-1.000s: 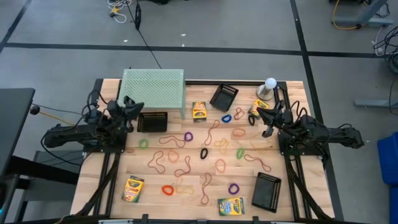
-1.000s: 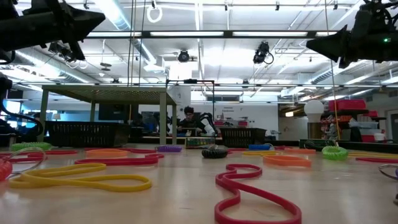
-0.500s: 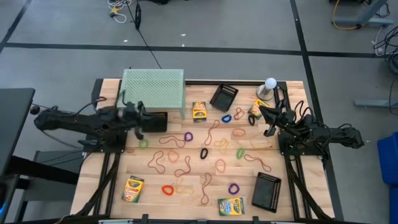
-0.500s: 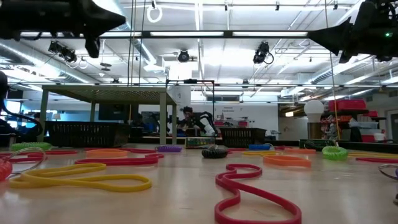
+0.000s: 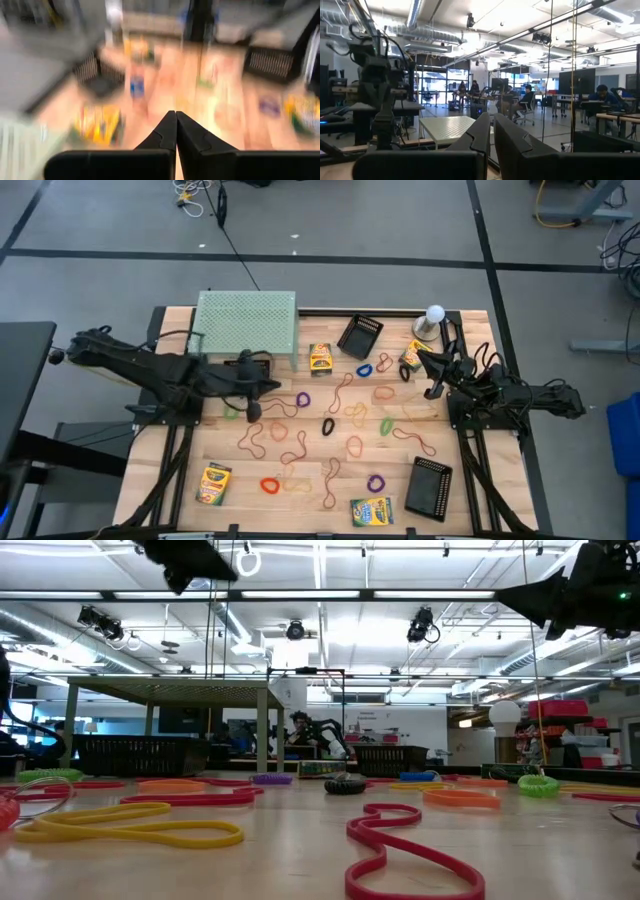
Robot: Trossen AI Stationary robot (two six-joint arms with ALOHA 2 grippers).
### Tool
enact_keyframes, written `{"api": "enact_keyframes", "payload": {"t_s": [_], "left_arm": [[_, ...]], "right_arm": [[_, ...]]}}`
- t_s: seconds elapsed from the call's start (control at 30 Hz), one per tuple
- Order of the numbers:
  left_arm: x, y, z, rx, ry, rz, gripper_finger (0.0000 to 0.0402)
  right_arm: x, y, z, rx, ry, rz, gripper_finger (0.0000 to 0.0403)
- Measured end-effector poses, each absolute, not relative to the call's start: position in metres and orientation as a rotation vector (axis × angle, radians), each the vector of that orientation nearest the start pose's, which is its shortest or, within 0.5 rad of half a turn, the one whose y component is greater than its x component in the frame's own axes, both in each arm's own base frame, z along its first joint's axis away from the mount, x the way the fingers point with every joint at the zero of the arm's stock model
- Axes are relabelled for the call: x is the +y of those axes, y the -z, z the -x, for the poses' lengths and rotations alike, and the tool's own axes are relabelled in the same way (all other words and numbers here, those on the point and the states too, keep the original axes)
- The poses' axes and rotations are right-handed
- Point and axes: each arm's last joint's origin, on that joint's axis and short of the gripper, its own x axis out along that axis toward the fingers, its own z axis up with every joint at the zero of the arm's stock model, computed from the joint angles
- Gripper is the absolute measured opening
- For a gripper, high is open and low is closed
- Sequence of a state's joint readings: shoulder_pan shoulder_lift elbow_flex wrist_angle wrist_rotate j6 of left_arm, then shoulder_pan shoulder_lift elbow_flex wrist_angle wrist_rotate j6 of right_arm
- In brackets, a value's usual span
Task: Pick & Place Office Desk Supplies
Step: Put the black bin on the shelf
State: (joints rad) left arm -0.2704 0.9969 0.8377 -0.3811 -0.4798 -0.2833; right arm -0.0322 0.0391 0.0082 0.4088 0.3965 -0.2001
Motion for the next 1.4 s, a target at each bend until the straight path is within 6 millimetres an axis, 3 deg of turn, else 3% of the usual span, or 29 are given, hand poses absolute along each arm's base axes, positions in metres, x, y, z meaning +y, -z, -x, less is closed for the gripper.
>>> {"api": "enact_keyframes", "payload": {"t_s": [0.17,0.33,0.4,0.5,0.7,1.1,1.4], "left_arm": [[-0.05,-0.304,-0.203,0.742,-0.315,0.212,0.0013],[-0.057,-0.276,-0.214,1.077,-0.277,0.429,0.0074],[-0.061,-0.264,-0.22,1.177,-0.266,0.412,0.0103],[-0.064,-0.249,-0.224,1.27,-0.287,0.25,0.0139],[-0.057,-0.238,-0.22,1.265,-0.404,-0.002,0.0168],[-0.046,-0.193,-0.203,1.248,-0.407,-0.109,0.017],[-0.028,-0.181,-0.2,1.254,-0.487,-0.144,0.017]], "right_arm": [[-0.014,-0.202,-0.09,-0.335,0.459,0.125,0.0034],[-0.014,-0.202,-0.09,-0.338,0.46,0.124,0.0034],[-0.014,-0.202,-0.09,-0.337,0.459,0.124,0.0034],[-0.014,-0.202,-0.09,-0.337,0.461,0.129,0.0034],[-0.014,-0.202,-0.09,-0.338,0.461,0.131,0.0034],[-0.014,-0.203,-0.09,-0.347,0.46,0.14,0.0034],[-0.014,-0.204,-0.089,-0.366,0.453,0.139,0.0034]]}}
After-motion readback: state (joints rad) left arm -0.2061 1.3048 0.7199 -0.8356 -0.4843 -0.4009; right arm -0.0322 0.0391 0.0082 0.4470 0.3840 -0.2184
